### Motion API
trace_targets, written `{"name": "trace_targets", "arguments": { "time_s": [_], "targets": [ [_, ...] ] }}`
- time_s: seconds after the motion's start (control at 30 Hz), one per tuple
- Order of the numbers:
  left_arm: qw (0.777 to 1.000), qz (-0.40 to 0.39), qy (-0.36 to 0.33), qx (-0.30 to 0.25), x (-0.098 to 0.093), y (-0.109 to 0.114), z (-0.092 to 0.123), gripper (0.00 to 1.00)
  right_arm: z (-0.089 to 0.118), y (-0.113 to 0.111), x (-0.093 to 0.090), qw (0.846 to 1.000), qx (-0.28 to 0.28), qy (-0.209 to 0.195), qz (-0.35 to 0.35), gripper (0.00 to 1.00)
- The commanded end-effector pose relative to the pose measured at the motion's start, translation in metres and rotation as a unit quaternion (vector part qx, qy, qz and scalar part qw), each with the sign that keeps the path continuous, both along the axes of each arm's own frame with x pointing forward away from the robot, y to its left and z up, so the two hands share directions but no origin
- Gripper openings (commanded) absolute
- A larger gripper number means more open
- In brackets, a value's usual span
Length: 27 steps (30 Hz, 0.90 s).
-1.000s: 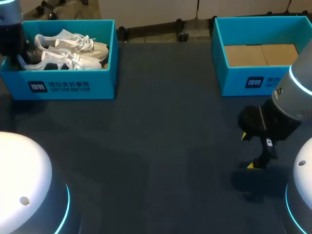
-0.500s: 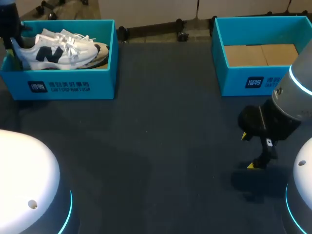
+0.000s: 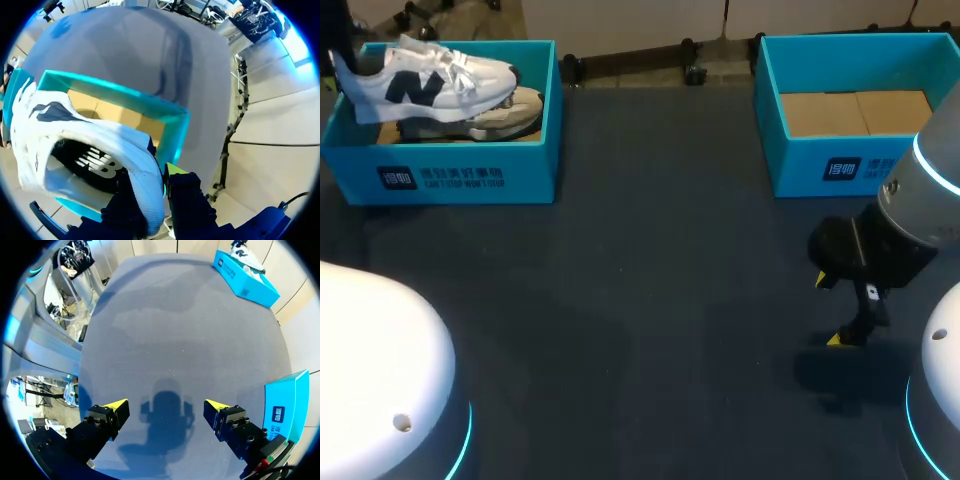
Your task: Take the shoe out of the shoebox, open the shoe tongue, remove and reinsert the insole, then place the shoe into the shoebox
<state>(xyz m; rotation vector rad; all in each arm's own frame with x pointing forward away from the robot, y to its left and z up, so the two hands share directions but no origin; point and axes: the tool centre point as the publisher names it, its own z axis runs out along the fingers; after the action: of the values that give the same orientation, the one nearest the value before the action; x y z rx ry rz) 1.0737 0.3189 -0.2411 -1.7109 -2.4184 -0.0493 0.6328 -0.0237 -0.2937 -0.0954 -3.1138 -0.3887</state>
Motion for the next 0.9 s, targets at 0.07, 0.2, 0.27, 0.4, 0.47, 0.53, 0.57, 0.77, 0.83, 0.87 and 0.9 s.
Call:
{"name": "trace_targets", "arguments": {
  "time_s": [0.07,0.2,0.27,0.4,0.47,0.53,0.57,0.77,0.83,0.87,0.9],
  "targets": [
    [1.000,0.006,-0.005,0.000,-0.030,-0.001,0.046,0.00,-0.001,0.000,-0.001,1.000,0.000,-0.001,0.000,1.00],
    [1.000,0.012,-0.006,0.006,-0.048,-0.004,0.064,0.00,-0.001,0.000,-0.001,1.000,0.000,-0.001,0.000,1.00],
    [1.000,-0.007,0.021,-0.017,-0.065,-0.007,0.076,0.00,-0.001,0.000,-0.001,1.000,0.000,-0.001,0.000,1.00],
    [1.000,-0.007,0.021,-0.017,-0.065,-0.007,0.076,0.00,-0.001,0.000,-0.001,1.000,0.000,-0.001,0.000,1.00],
    [1.000,-0.007,0.021,-0.017,-0.065,-0.007,0.076,0.00,-0.001,0.000,-0.001,1.000,0.000,-0.001,0.000,1.00],
    [1.000,-0.007,0.021,-0.017,-0.065,-0.007,0.076,0.00,-0.001,0.000,-0.001,1.000,0.000,-0.001,0.000,1.00],
    [1.000,-0.007,0.021,-0.017,-0.065,-0.007,0.076,0.00,-0.001,0.000,-0.001,1.000,0.000,-0.001,0.000,1.00],
    [1.000,-0.007,0.021,-0.017,-0.065,-0.007,0.076,0.00,-0.001,0.000,-0.001,1.000,0.000,-0.001,0.000,1.00],
    [1.000,-0.007,0.021,-0.017,-0.065,-0.007,0.076,0.00,-0.001,0.000,-0.001,1.000,0.000,-0.001,0.000,1.00],
    [1.000,-0.007,0.021,-0.017,-0.065,-0.007,0.076,0.00,-0.001,0.000,-0.001,1.000,0.000,-0.001,0.000,1.00],
    [0.999,-0.028,0.022,-0.033,-0.075,-0.012,0.074,0.00,-0.001,0.000,-0.001,1.000,0.000,-0.001,0.000,1.00]
  ]
}}
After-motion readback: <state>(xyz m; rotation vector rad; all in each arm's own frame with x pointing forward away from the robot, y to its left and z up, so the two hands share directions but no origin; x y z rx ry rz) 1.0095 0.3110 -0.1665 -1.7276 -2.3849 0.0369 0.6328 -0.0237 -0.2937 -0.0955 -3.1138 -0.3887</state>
